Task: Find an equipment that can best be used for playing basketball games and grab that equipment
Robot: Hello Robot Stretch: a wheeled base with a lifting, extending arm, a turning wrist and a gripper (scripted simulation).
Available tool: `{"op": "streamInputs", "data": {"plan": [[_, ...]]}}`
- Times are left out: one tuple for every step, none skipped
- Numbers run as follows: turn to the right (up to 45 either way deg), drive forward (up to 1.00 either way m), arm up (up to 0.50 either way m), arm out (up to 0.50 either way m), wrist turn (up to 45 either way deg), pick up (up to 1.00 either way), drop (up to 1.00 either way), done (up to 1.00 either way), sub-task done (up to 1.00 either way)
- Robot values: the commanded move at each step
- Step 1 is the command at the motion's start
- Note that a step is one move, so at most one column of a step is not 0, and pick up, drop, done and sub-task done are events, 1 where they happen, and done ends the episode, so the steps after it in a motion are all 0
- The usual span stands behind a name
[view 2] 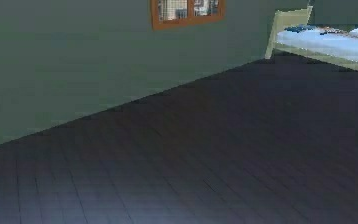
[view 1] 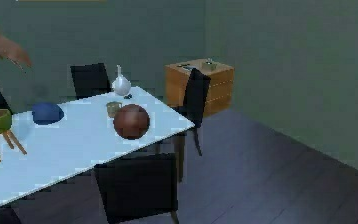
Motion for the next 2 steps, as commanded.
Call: {"op": "streamInputs", "data": {"plan": [[39.0, 0.0, 0.0, 0.0, 0.0, 0.0, 0.0, 0.0, 0.0], [0.0, 0.05, 0.0, 0.0, 0.0, 0.0, 0.0, 0.0, 0.0]]}}
